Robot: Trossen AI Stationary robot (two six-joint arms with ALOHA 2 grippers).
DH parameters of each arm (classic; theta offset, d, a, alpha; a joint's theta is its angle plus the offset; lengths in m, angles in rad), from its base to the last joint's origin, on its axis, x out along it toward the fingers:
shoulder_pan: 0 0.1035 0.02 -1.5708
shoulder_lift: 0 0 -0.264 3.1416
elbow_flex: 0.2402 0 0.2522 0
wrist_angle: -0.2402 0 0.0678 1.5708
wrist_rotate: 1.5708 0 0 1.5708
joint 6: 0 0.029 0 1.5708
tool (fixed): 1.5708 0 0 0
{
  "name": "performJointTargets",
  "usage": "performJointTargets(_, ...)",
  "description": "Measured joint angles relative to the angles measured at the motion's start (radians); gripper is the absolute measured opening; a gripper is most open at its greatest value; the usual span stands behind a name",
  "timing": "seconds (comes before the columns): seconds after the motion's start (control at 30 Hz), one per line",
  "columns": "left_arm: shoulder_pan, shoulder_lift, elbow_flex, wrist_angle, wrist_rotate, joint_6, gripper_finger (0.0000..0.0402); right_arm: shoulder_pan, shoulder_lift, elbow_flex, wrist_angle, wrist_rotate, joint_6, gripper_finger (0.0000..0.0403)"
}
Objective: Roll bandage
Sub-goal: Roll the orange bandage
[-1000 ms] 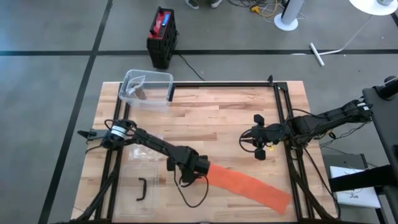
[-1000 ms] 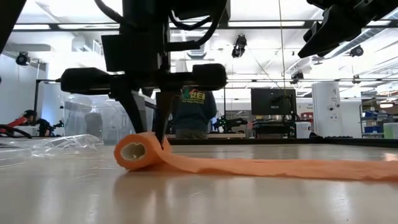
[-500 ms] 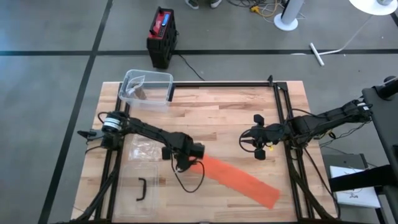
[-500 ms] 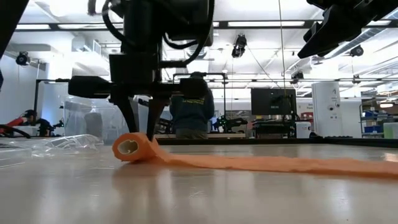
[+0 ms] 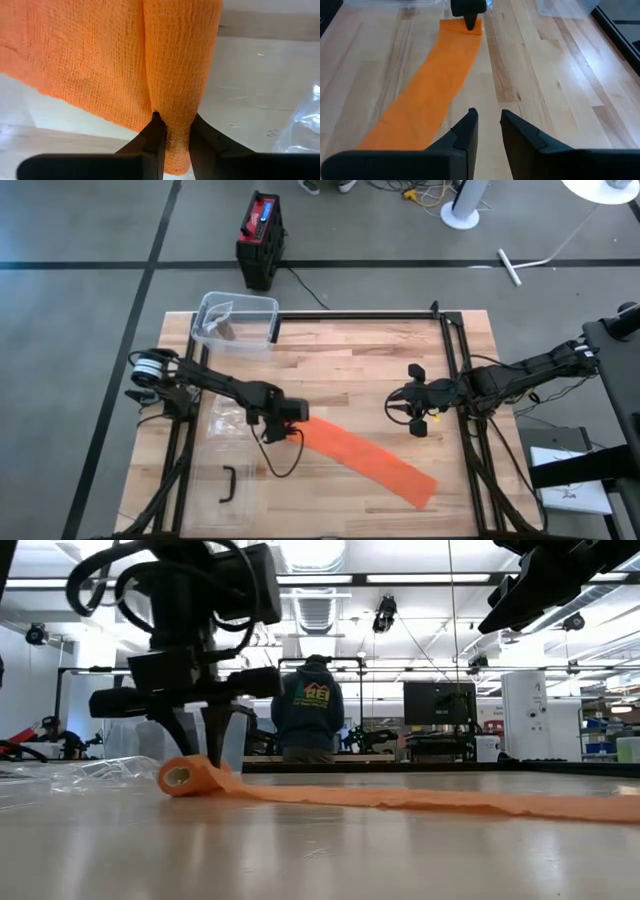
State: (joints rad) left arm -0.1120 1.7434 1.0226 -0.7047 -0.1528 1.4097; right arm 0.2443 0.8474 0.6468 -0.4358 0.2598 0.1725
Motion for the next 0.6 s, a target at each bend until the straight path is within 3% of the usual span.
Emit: performJointTargets(0.6, 0.056, -0.126, -0.130, 0.017, 0.002, 0.023, 0.0056, 0.000, 0.000, 0.000, 0.000, 0.000, 0.000, 0.0041)
